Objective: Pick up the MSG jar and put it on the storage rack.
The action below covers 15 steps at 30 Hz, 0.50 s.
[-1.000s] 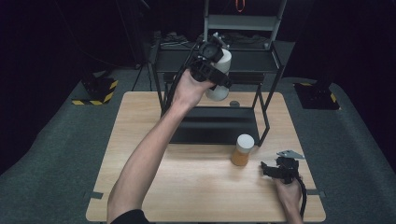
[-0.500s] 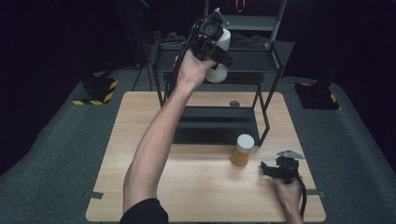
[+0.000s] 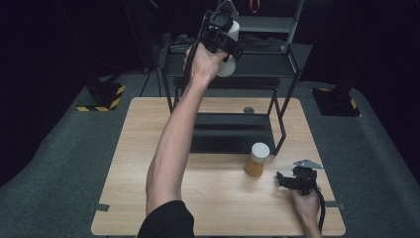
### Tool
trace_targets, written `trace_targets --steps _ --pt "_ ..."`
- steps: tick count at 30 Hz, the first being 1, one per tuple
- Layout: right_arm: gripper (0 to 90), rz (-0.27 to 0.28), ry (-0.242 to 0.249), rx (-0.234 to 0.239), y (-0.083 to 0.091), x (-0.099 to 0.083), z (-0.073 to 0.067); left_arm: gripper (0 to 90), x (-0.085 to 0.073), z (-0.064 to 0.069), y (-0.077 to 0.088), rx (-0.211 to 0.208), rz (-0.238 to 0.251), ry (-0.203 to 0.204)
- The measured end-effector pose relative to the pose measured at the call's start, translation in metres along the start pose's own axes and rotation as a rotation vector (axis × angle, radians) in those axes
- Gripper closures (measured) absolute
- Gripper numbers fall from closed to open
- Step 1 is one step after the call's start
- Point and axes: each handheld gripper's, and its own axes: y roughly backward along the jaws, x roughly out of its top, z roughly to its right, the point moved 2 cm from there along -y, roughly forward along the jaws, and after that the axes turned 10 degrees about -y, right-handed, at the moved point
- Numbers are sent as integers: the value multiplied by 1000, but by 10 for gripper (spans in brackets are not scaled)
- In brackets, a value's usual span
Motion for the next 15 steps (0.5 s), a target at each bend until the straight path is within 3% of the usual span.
trace_targets --steps 4,15 --pt "81 1 1 1 0 0 0 300 4 -2 -7 31 -12 22" --pt "81 0 0 0 0 0 0 300 3 -9 -20 50 -30 69"
